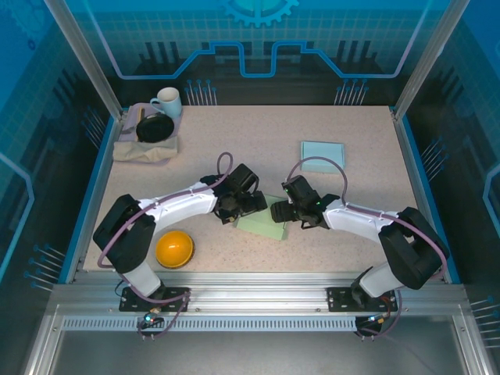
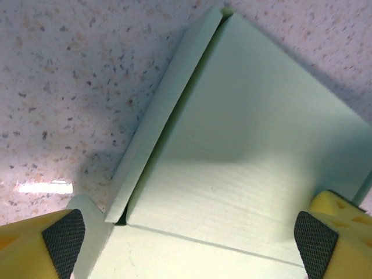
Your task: Fold the paper box
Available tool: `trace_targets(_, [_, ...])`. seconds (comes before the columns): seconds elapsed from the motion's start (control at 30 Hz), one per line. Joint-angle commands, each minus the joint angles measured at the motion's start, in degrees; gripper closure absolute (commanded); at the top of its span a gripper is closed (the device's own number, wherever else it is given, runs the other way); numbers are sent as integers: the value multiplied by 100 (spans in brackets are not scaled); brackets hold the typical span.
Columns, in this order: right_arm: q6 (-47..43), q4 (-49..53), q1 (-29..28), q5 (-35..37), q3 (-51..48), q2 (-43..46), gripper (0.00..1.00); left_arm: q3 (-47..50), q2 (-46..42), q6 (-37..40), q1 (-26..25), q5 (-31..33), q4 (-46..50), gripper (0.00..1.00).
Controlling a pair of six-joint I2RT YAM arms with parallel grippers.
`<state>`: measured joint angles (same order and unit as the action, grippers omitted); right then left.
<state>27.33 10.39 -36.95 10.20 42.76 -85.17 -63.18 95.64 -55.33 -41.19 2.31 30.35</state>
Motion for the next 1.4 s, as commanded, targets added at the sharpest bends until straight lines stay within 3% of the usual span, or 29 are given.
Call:
trace_targets(0.0, [-18, 42, 100, -29, -66, -121, 21, 8, 69, 36, -122, 59, 279, 3])
trace_targets(0.43, [39, 33, 120, -71, -116, -167, 21, 12, 245, -319, -247, -130, -49, 3])
trace_targets(0.6, [16, 59, 134, -66, -154, -88, 21, -4, 305, -117, -205, 125, 138, 2])
trace_targets(1.2, [107, 60, 163, -37, -225, -70, 21, -116, 19, -476, -212, -360, -80, 3])
trace_targets(1.37, [119, 68, 165, -45, -216, -70, 21, -155, 39, -389, -198, -152, 43, 3])
